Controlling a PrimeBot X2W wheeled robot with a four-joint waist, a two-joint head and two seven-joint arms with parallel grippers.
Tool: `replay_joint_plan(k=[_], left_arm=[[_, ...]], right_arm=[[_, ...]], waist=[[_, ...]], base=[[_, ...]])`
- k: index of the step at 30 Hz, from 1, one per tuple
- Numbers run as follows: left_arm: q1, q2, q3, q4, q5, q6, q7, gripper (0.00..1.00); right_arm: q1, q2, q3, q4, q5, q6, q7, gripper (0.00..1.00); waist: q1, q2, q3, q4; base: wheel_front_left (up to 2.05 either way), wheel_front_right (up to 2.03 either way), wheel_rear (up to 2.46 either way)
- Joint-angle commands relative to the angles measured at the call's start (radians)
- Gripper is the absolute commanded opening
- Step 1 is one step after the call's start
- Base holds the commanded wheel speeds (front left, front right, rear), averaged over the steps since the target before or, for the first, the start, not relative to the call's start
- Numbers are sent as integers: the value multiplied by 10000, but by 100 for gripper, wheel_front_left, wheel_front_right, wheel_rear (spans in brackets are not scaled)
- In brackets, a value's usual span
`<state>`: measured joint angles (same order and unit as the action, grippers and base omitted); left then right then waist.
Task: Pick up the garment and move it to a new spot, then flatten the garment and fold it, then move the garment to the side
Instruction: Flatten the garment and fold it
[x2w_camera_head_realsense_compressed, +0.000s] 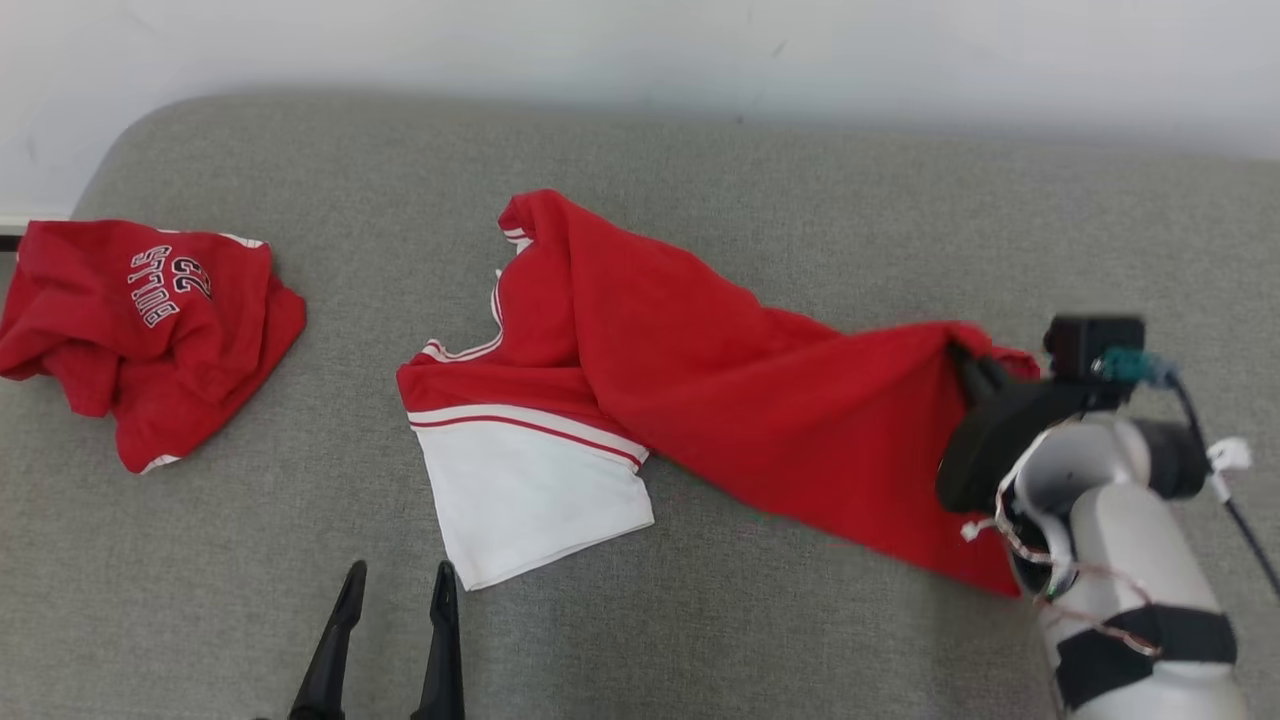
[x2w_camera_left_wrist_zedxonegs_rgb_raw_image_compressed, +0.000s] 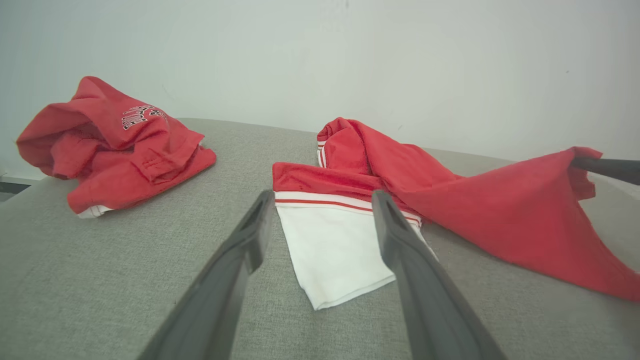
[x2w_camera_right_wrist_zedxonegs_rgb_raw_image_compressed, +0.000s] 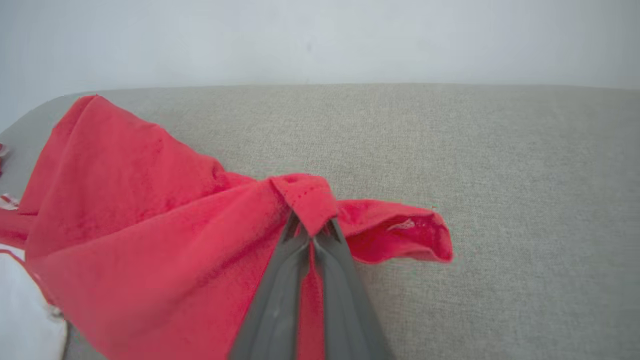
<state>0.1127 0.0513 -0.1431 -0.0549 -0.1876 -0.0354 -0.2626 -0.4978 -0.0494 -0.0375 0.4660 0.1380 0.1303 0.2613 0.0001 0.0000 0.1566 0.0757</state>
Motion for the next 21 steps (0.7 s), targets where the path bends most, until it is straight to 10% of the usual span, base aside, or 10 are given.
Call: replay_joint_plan(k=[1, 15, 16, 17, 21], left_arm=[[-204, -13, -50, -102, -127, 19, -32, 100], [-1645, -12, -1037, -1179, -272, -16, -32, 100], [-1752, -14, -1081, -1246, -290, 18, -32, 100], [-1867, -14, -1137, -1321, -319, 56, -32, 100], [-2116, -12, -1227, -1473, -323, 201, -32, 100]], right_arm=[[-313, -16, -158, -124, -185, 11, 100, 0], [-4337, -1207, -2343, 1126, -2520, 11, 179, 0], [-4524, -1249, -2401, 1349, -2634, 11, -30, 14], [-4678, -1303, -2544, 1595, -2767, 11, -177, 94], [-5058, -1317, -2801, 2498, -3129, 11, -847, 100]], waist=[[-1, 0, 219, 30], [-1, 0, 2705, 1414], [-1, 0, 2833, 1511], [-1, 0, 2960, 1600], [-1, 0, 3050, 1755]], base=[[0, 0, 0], [0, 0, 0], [0, 0, 0], [0, 0, 0], [0, 0, 0]])
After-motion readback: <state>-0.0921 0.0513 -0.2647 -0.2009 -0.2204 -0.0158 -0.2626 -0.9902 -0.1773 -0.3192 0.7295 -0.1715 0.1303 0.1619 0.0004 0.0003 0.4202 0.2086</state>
